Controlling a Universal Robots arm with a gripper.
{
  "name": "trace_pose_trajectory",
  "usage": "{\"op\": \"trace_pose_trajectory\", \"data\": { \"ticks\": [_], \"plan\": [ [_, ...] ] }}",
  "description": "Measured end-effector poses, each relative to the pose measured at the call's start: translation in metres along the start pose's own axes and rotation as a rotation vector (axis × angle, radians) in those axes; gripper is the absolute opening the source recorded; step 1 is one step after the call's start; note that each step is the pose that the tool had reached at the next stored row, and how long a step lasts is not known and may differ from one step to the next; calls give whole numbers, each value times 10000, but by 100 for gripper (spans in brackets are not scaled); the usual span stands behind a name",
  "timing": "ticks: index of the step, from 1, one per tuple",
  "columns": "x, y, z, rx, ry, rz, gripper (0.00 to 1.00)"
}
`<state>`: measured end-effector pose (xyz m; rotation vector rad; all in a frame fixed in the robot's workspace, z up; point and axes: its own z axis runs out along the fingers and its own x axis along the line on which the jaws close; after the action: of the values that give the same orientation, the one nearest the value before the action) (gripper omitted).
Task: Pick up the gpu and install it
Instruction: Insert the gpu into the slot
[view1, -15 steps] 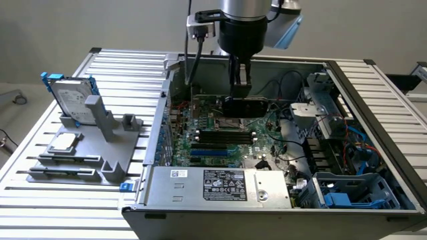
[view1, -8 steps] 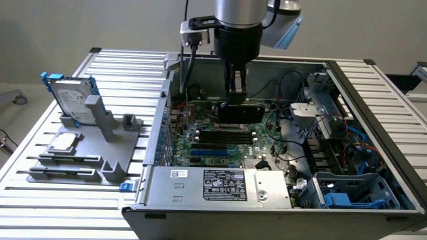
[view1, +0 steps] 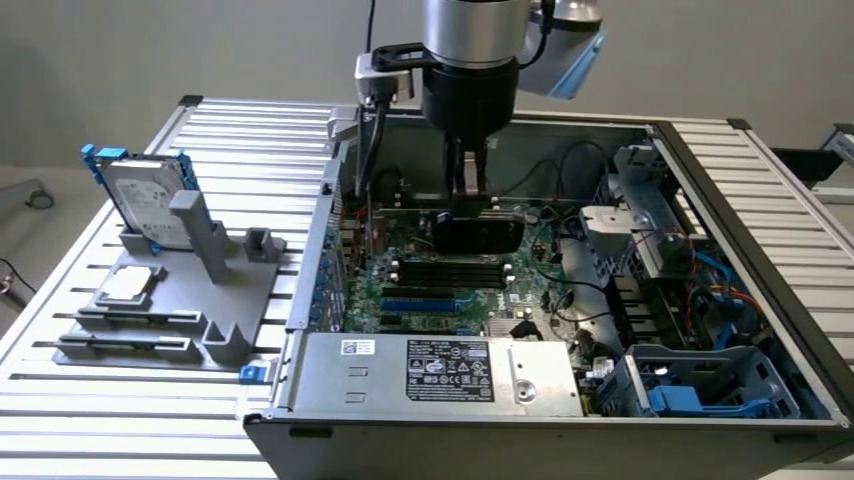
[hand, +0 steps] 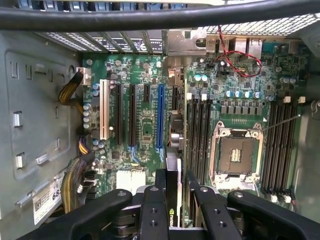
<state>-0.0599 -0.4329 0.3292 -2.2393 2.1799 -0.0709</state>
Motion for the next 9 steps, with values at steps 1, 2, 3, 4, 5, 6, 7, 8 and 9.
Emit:
{"op": "trace_pose_trajectory", "data": {
  "ticks": [1, 2, 3, 4, 5, 6, 7, 8, 9],
  "plan": [
    [0, 2, 5, 0, 1, 1, 27],
    [0, 5, 11, 0, 0, 1, 27],
    [0, 9, 16, 0, 1, 2, 27],
    [0, 10, 18, -1, 2, 1, 27],
    [0, 10, 19, -1, 3, -1, 27],
    [-1, 10, 21, 0, 0, -2, 27],
    [-1, 10, 20, 0, 0, -2, 27],
    [0, 11, 20, 0, 0, -1, 27],
    [-1, 11, 20, 0, 0, -1, 27]
  ]
}}
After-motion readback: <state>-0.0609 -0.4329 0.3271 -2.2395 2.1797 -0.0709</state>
